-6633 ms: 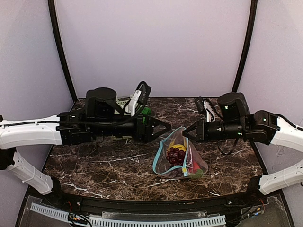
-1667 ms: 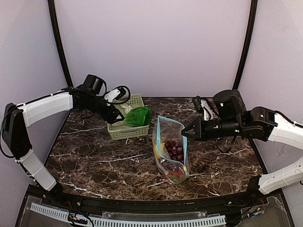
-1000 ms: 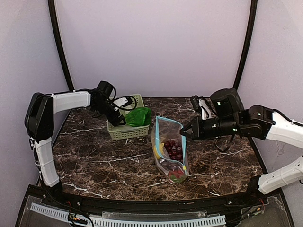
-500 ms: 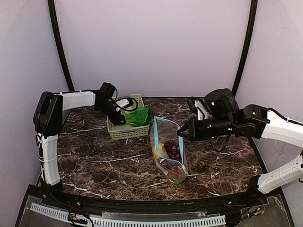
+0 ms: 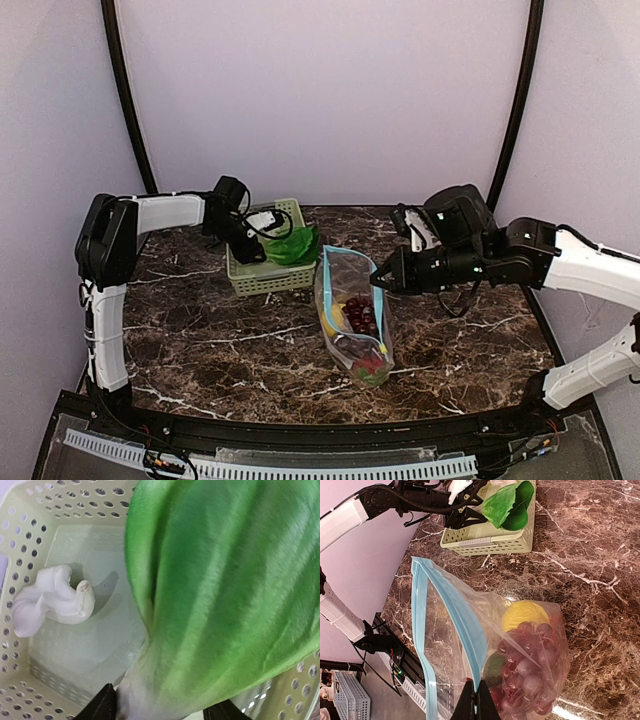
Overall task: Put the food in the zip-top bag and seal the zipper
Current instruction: Pick up the fake fruit from the bin.
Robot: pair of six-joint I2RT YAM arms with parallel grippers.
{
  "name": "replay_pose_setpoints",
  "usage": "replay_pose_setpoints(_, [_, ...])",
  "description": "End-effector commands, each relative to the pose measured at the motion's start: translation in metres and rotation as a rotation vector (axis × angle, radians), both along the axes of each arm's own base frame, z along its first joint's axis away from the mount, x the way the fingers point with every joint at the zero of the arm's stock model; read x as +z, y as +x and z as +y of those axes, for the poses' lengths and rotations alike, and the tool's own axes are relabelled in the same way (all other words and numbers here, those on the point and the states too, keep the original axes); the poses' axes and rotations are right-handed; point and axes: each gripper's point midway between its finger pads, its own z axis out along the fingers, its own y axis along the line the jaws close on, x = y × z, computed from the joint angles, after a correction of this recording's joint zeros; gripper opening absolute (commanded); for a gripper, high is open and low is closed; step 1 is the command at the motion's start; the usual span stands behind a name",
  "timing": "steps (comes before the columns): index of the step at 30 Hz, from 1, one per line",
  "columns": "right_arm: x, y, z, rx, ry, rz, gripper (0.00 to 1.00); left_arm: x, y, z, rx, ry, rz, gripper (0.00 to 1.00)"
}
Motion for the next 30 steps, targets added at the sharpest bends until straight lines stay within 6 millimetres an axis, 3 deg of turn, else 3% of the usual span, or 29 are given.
replay_pose_setpoints(1, [0.016, 0.009, 0.000, -0.020, 0.033, -0.034, 0.00, -0.021, -0.016, 0.009, 0.002, 0.039, 0.099, 0.52])
replay_pose_setpoints(5, [0.018, 0.009, -0.003, -0.027, 0.038, -0.038, 0.00, 0.001, -0.013, 0.007, 0.018, 0.013, 0.071, 0.33])
replay_pose_setpoints(8, [0.020, 0.009, -0.006, -0.032, 0.047, -0.042, 0.00, 0.043, -0.008, 0.004, 0.043, -0.039, -0.012, 0.27])
replay_pose_setpoints(13, [0.027, 0.009, -0.009, -0.039, 0.055, -0.061, 0.00, 0.153, -0.006, 0.002, 0.137, -0.225, -0.213, 0.24])
replay_pose_setpoints(14, [0.028, 0.009, -0.010, -0.041, 0.055, -0.065, 0.00, 0.167, -0.006, 0.000, 0.144, -0.257, -0.233, 0.24])
replay_pose_setpoints(17, [0.033, 0.011, -0.012, -0.041, 0.059, -0.083, 0.00, 0.214, -0.022, -0.005, 0.159, -0.383, -0.250, 0.23])
replay_pose_setpoints(21, [0.039, 0.011, -0.011, -0.031, 0.060, -0.105, 0.00, 0.247, -0.045, -0.007, 0.188, -0.505, -0.220, 0.23])
replay_pose_setpoints(22, [0.039, 0.012, -0.010, -0.029, 0.059, -0.107, 0.00, 0.247, -0.051, -0.010, 0.177, -0.543, -0.197, 0.22])
replay_pose_setpoints(23, [0.039, 0.012, -0.010, -0.027, 0.059, -0.109, 0.00, 0.262, -0.061, -0.010, 0.192, -0.603, -0.187, 0.22])
replay_pose_setpoints(24, [0.038, 0.012, -0.009, -0.024, 0.055, -0.109, 0.00, 0.260, -0.070, -0.016, 0.171, -0.652, -0.153, 0.22])
replay_pose_setpoints(25, [0.037, 0.012, -0.007, -0.018, 0.053, -0.109, 0.00, 0.280, -0.079, -0.018, 0.181, -0.736, -0.150, 0.22])
replay_pose_setpoints(26, [0.035, 0.012, -0.006, -0.013, 0.051, -0.106, 0.00, 0.275, -0.090, -0.023, 0.169, -0.779, -0.096, 0.22])
replay_pose_setpoints(27, [0.034, 0.012, -0.005, -0.009, 0.053, -0.103, 0.00, 0.294, -0.100, -0.024, 0.182, -0.868, -0.083, 0.22])
replay_pose_setpoints(29, [0.032, 0.012, -0.001, 0.000, 0.057, -0.100, 0.00, 0.292, -0.125, -0.031, 0.191, -0.966, 0.001, 0.22])
replay_pose_setpoints(30, [0.032, 0.013, 0.000, 0.001, 0.059, -0.101, 0.00, 0.303, -0.141, -0.037, 0.196, -1.025, 0.037, 0.22])
